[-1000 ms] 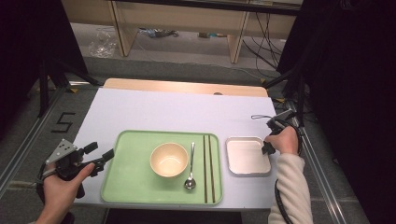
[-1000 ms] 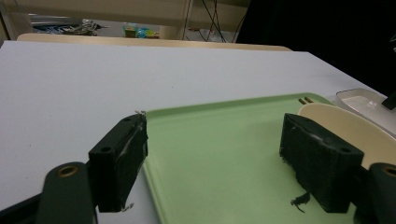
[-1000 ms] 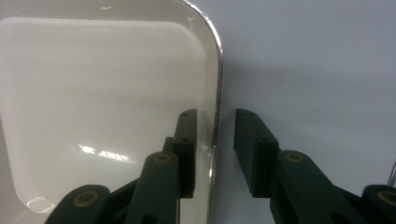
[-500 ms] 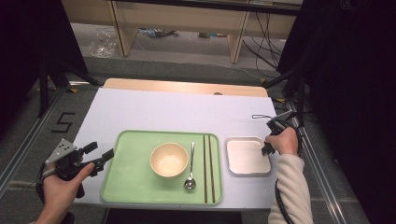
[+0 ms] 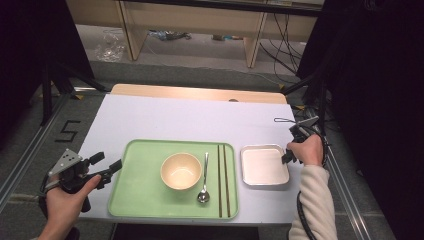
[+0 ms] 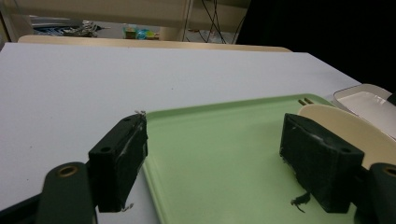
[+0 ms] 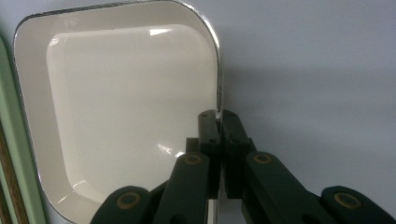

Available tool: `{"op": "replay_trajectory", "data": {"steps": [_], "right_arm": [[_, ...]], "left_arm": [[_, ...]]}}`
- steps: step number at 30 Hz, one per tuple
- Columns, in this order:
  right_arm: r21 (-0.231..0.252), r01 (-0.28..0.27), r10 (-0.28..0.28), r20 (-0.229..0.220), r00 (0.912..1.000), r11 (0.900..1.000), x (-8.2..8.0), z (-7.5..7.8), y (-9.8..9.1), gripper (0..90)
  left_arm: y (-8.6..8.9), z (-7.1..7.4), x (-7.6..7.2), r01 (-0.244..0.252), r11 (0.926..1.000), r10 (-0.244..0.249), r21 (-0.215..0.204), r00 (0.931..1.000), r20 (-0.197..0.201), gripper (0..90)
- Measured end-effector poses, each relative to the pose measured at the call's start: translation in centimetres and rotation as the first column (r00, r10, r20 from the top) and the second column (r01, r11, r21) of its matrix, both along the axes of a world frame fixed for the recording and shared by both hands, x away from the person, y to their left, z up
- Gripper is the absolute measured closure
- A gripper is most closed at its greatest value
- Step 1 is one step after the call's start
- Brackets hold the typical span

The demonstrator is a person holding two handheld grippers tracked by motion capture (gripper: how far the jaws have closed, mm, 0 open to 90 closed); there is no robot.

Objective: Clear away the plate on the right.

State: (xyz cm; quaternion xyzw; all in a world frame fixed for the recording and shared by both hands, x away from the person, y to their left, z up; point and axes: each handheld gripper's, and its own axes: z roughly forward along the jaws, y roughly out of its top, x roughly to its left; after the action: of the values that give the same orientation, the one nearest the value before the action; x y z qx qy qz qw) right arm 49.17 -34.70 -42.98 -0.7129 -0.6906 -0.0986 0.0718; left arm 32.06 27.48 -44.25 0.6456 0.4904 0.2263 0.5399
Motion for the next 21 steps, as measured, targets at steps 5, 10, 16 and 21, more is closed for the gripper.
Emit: {"op": "replay_trajectory", "data": {"steps": [5, 10, 16, 21], "right_arm": [[0.019, 0.005, -0.005, 0.006, 1.0000, 0.9998, 0.0, 0.2, -0.1, 89.9], [0.092, 0.057, -0.058, 0.004, 0.9983, 0.9941, -0.2, 1.4, 0.4, 89.9], [0.153, -0.013, 0.002, 0.071, 0.9975, 0.9881, -0.4, 2.7, 0.6, 89.9], [0.226, 0.043, -0.049, 0.021, 0.9986, 0.9732, -0.5, 4.2, 1.8, 89.9]], "left_arm": [[0.0, 0.0, 0.0, 0.002, 1.0000, -0.002, 0.001, 1.0000, -0.001, 23.0], [0.0, 0.0, 0.0, 0.002, 1.0000, -0.002, -0.001, 1.0000, -0.002, 23.0], [0.0, 0.0, 0.0, 0.003, 1.0000, -0.003, -0.001, 1.0000, -0.003, 23.0], [0.0, 0.0, 0.0, 0.004, 1.0000, -0.004, -0.001, 1.0000, -0.002, 23.1]]}}
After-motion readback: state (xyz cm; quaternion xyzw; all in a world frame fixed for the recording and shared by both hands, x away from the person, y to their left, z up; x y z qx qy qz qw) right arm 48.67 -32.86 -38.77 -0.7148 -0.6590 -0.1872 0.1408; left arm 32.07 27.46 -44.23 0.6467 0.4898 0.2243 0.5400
